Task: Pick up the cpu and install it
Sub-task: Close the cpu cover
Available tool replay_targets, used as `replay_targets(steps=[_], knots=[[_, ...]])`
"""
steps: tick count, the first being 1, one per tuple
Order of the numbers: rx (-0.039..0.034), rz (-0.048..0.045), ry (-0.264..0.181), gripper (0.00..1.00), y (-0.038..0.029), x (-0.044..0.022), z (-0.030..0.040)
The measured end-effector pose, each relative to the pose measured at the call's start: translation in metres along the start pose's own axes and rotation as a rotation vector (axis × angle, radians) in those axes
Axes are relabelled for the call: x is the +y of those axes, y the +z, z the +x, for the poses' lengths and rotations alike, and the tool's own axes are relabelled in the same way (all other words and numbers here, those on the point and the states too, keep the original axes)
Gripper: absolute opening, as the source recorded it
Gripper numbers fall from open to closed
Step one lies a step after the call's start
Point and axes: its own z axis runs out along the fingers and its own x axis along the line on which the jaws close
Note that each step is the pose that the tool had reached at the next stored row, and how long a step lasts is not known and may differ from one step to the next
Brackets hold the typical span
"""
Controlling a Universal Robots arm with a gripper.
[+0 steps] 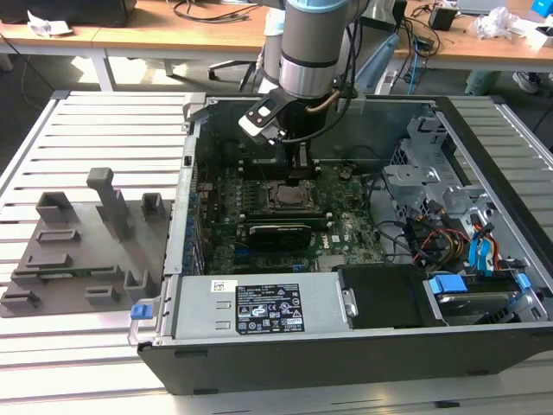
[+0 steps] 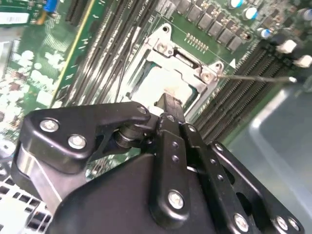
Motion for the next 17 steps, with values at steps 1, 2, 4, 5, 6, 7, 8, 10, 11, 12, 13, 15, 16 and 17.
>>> replay_targets(steps=[1,2,4,5,6,7,8,10,11,12,13,15,16,17], knots=[[0.0002,0.0002,0.0,0.11,-0.0044,-0.0001,-0.0003],[0.0002,0.0004,0.0,0.11,-0.0089,-0.0002,-0.0006],[0.0002,0.0008,0.0,0.11,-0.0206,-0.0005,-0.0013],[0.0001,0.0008,0.0,0.11,-0.0263,-0.0007,-0.0017],[0.0,0.0009,0.0,0.11,-0.0311,-0.0008,-0.002],[0.0002,0.0008,0.0,0.11,-0.04,-0.0011,-0.0026],[0.0001,0.0009,0.0,0.11,-0.0463,-0.0013,-0.003],[0.0012,0.0007,0.0,0.11,-0.0473,-0.0013,-0.003],[0.0015,0.0007,0.0,0.11,-0.0473,-0.0013,-0.003],[0.0014,0.0008,0.0,0.11,-0.0474,-0.0013,-0.0031],[0.0014,0.0008,0.0,0.11,-0.0474,-0.0013,-0.0031],[0.0016,0.0008,0.0,0.11,-0.0474,-0.0013,-0.003],[0.0017,0.0008,0.0,0.11,-0.0474,-0.0013,-0.003],[0.0017,0.0008,0.0,0.11,-0.0474,-0.0013,-0.003]])
